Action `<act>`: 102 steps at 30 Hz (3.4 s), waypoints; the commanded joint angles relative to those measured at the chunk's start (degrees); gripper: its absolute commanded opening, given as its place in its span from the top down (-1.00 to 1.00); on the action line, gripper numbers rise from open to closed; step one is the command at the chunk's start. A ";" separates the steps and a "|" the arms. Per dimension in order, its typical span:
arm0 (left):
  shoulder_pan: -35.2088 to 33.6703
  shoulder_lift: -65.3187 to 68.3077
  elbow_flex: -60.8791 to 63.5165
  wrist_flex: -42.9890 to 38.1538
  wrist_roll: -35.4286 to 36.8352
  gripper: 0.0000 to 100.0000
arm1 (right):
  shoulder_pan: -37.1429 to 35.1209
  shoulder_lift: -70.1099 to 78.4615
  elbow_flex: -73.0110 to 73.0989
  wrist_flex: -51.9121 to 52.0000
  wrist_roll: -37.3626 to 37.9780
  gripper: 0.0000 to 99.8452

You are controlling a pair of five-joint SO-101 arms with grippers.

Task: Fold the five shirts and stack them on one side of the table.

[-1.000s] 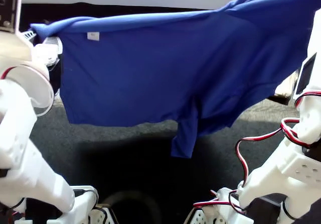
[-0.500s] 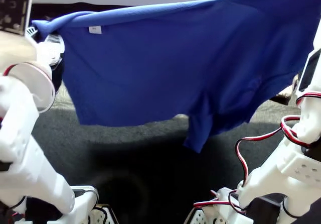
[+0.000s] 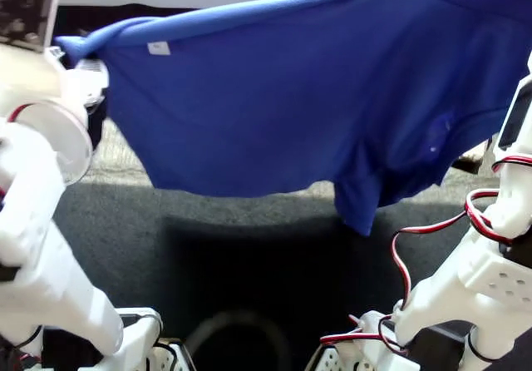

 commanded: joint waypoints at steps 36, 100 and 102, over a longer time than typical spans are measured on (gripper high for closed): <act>-6.02 -19.56 25.10 1.67 2.55 0.98 | 1.01 -13.58 -2.24 7.96 0.18 0.99; -6.02 63.60 -19.12 -9.14 -1.32 0.98 | -18.51 48.40 2.42 -0.84 0.26 0.99; -5.93 66.24 -20.09 -9.14 -1.32 0.98 | -18.77 50.86 2.42 1.54 0.26 0.99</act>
